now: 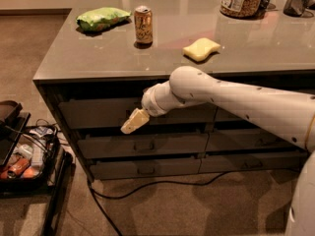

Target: Open top drawer

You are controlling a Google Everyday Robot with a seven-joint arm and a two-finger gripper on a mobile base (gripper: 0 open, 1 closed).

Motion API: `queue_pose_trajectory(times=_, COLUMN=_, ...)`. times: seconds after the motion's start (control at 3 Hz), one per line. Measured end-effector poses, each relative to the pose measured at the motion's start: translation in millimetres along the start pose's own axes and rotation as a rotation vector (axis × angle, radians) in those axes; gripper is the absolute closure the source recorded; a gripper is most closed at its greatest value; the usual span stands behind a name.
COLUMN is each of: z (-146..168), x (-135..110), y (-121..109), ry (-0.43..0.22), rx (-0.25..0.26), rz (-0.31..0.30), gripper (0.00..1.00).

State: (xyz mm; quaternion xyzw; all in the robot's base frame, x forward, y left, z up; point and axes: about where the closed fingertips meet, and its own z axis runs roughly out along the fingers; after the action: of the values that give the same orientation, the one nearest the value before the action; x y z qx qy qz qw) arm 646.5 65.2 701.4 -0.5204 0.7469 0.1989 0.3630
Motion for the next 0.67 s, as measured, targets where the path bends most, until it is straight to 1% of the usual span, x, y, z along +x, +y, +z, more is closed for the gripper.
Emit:
queue_pose_trajectory(times=0.33, z=11.7, x=2.0, y=-14.6, ry=0.028, rx=-0.008, rz=0.007, gripper=0.00)
queue_pose_trajectory(times=0.67, z=12.2, x=2.0, y=-14.4, ry=0.028, rx=-0.010, rz=0.007, gripper=0.00)
